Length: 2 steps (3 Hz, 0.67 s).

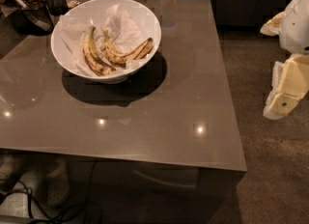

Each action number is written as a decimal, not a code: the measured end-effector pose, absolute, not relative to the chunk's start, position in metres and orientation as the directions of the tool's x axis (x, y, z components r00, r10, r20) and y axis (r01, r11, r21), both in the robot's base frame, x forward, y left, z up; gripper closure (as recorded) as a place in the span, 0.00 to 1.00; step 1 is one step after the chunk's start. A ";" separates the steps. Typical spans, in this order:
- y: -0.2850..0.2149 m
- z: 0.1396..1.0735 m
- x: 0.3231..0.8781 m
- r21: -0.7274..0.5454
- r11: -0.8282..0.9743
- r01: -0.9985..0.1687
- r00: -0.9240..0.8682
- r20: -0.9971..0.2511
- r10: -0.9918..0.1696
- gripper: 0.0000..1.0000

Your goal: Pick banana from white bowl

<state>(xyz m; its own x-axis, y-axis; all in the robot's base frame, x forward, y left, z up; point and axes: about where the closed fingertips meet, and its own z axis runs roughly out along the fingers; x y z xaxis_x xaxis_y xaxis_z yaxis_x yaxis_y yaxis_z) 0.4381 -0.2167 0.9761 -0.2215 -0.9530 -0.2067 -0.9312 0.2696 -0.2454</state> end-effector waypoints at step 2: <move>-0.205 0.982 0.449 -0.232 0.267 -0.935 -0.222 -0.200 -0.954 0.00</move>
Offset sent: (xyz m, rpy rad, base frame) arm 0.0240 0.0263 0.0085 -0.0106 0.0650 0.0053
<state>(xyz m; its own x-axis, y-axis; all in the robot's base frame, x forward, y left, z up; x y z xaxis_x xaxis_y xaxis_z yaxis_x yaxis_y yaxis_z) 0.4493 -0.2048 0.9815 -0.2224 -0.9541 -0.2005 -0.9354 0.2668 -0.2319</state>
